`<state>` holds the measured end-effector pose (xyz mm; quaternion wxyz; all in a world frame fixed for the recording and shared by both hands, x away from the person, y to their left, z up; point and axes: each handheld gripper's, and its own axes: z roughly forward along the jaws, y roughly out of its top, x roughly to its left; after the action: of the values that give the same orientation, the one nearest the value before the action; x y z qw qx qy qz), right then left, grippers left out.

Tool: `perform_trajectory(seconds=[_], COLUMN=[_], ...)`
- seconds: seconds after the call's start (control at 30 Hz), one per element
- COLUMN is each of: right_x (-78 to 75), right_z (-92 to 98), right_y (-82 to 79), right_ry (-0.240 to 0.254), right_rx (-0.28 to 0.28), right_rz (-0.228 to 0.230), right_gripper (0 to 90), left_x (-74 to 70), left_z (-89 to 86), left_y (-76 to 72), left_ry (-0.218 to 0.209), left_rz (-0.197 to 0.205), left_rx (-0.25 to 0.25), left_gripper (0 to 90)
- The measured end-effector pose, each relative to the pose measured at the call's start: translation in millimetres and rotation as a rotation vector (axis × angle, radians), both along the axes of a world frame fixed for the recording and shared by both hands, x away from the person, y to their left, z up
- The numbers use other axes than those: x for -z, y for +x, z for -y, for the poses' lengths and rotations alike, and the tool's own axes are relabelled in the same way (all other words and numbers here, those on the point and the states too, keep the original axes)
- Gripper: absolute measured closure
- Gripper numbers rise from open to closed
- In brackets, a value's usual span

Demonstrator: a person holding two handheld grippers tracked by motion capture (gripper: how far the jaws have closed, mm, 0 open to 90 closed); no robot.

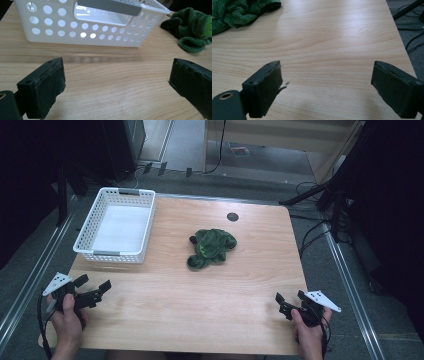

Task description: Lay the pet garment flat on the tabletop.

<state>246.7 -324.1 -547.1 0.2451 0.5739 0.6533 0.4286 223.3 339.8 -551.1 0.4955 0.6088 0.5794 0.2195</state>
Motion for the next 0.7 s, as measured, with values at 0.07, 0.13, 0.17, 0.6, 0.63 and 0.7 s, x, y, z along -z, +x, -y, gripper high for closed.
perform_trajectory(seconds=[0.07,0.13,0.17,0.6,0.63,0.7], right_x=[0.0,0.1,0.1,-3.3,-7.0,-13.4], right_z=[-0.1,-0.2,-0.3,-10.9,-19.2,-31.2], right_y=[0.0,0.1,0.1,0.4,3.1,6.2], right_ry=[0.0,-0.003,-0.002,-0.046,-0.044,-0.055], right_rx=[0.0,-0.002,-0.003,-0.008,-0.014,-0.042], right_rz=[0.0,0.002,0.002,0.014,0.021,0.035], right_gripper=[10.7,11.3,11.5,12.5,12.5,12.5], left_x=[0.0,0.1,0.0,0.3,0.4,0.6], left_z=[0.0,0.3,0.1,-0.2,0.3,0.6], left_y=[0.0,0.1,-0.1,0.1,0.2,0.4], left_ry=[0.0,-0.001,-0.002,-0.006,-0.002,-0.003], left_rz=[-0.001,-0.002,-0.001,-0.003,-0.003,0.001], left_rx=[0.001,0.001,0.002,0.005,0.007,0.006], left_gripper=[0.5,0.5,0.5,0.5,0.5,0.5])
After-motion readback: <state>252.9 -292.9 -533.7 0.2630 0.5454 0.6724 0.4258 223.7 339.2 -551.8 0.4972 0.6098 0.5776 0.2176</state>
